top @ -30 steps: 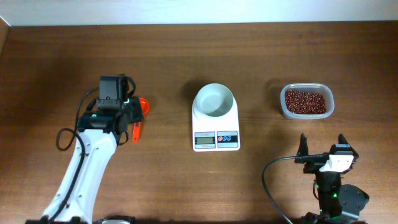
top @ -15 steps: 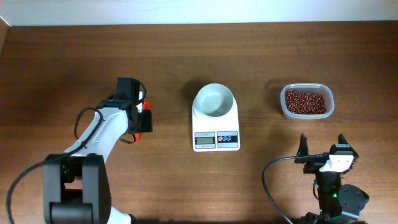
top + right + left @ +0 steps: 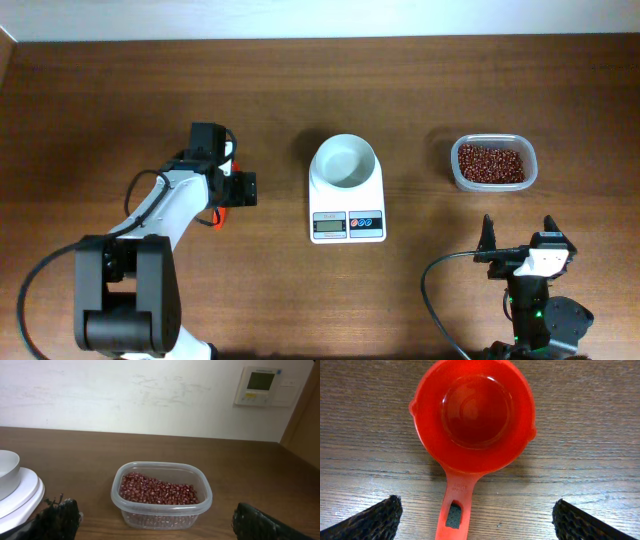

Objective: Scoop item into bowl and weigh 50g on scale
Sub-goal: 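Move left gripper down over red scoop and grasp its handle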

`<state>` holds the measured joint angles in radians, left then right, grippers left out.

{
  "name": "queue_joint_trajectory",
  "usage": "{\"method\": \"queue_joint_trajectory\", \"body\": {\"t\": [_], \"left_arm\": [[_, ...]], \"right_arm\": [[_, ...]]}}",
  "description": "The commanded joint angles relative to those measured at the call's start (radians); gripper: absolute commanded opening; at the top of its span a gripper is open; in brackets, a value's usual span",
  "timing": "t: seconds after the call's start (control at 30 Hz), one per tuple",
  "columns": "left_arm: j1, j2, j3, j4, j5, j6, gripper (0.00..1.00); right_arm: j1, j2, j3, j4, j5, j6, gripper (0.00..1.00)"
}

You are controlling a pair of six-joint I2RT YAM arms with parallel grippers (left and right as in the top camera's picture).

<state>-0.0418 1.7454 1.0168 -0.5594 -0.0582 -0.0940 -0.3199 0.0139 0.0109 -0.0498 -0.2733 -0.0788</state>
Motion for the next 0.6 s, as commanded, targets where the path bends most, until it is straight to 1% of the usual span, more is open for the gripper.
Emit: {"method": "queue_joint_trajectory", "body": {"t": [0.0,0.03,0.1,0.17,0.3,0.33,0.4,0.43,0.5,0.57], "left_arm": [[0.008,0.016,-0.001,0.010,0.007,0.006,0.98],[0.008,0.017,-0.001,0.009,0.006,0.006,0.94],[0.008,0.024,-0.002,0.007,0.007,0.006,0.92],[0.008,0.032,-0.002,0.007,0.007,0.006,0.99],[0.008,0.045,-0.002,0.007,0.010,0.006,0.99],[0.008,0.052,-0.002,0.007,0.011,0.006,0.92],[0.007,0.066,-0.002,0.007,0.011,0.006,0.85],[0.007,0.074,-0.002,0.008,0.011,0.006,0.77],[0.007,0.074,-0.002,0.035,0.011,0.006,0.67],[0.007,0.074,-0.002,0.075,0.011,0.006,0.66]], "right_arm": [[0.006,-0.006,-0.005,-0.006,0.005,0.004,0.99],[0.006,-0.006,-0.005,-0.006,0.005,0.004,0.99],[0.006,-0.006,-0.005,-0.005,0.005,0.004,0.99],[0.006,-0.006,-0.005,-0.005,0.005,0.004,0.99],[0.006,-0.006,-0.005,-0.006,0.005,0.004,0.99],[0.006,-0.006,-0.005,-0.006,0.005,0.004,0.99],[0.006,-0.006,-0.005,-0.005,0.005,0.004,0.99],[0.006,-0.006,-0.005,-0.005,0.005,0.004,0.99],[0.006,-0.006,-0.005,-0.005,0.005,0.004,0.99],[0.006,-0.006,-0.005,-0.006,0.005,0.004,0.99]]}}
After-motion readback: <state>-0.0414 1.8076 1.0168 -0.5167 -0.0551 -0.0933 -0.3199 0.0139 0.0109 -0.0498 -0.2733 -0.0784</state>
